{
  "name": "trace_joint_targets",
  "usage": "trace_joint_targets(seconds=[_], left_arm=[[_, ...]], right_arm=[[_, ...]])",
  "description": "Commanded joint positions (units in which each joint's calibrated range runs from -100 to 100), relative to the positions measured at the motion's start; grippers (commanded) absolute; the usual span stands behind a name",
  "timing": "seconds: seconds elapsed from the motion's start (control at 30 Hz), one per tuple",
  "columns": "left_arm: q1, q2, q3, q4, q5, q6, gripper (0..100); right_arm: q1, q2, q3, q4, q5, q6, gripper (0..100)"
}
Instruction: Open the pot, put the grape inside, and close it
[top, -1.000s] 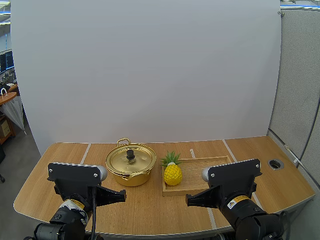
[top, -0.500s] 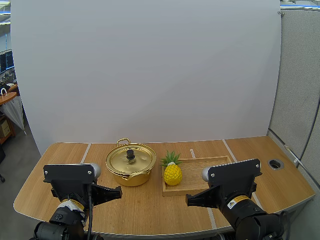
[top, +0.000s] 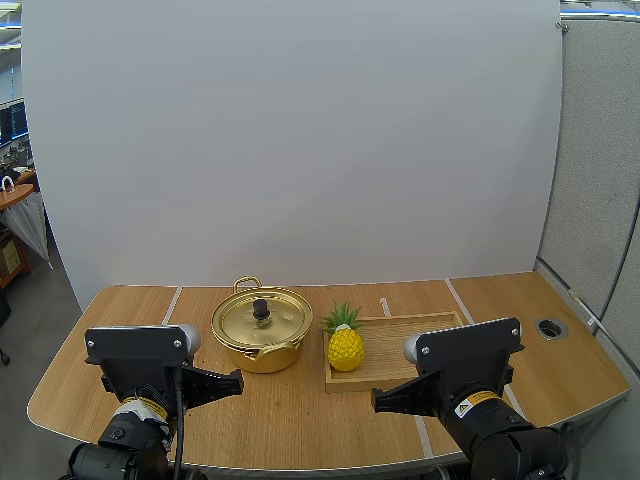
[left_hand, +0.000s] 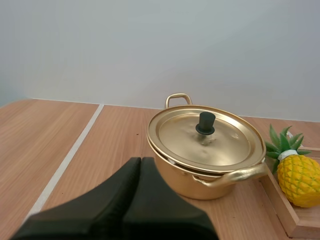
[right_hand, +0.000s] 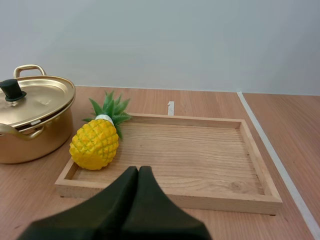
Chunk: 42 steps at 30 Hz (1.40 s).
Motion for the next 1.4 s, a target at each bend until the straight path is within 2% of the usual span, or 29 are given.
trace_joint_targets(seconds=[0.0, 0.17, 0.33, 0.57, 1.37], left_arm=[[0.08, 0.3, 0.1, 0.1, -1.8, -0.6, 0], [0.08, 0.3, 0.1, 0.1, -1.8, -0.6, 0], [0.08, 0.3, 0.1, 0.1, -1.8, -0.6, 0], [0.08, 0.3, 0.1, 0.1, -1.8, -0.6, 0], [0.08, 0.3, 0.1, 0.1, -1.8, -0.6, 0]], right_arm=[[0.0, -0.3, 0.0, 0.5, -0.7, -0.4, 0], [0.0, -0.3, 0.0, -1.0, -0.5, 1.0, 0], [0.0, -0.3, 0.0, -11.4, -1.0, 13.9, 0], [0.0, -0.3, 0.0, -15.5, -1.0, 18.8, 0], [0.0, -0.3, 0.0, -15.1, -1.5, 19.0, 0]])
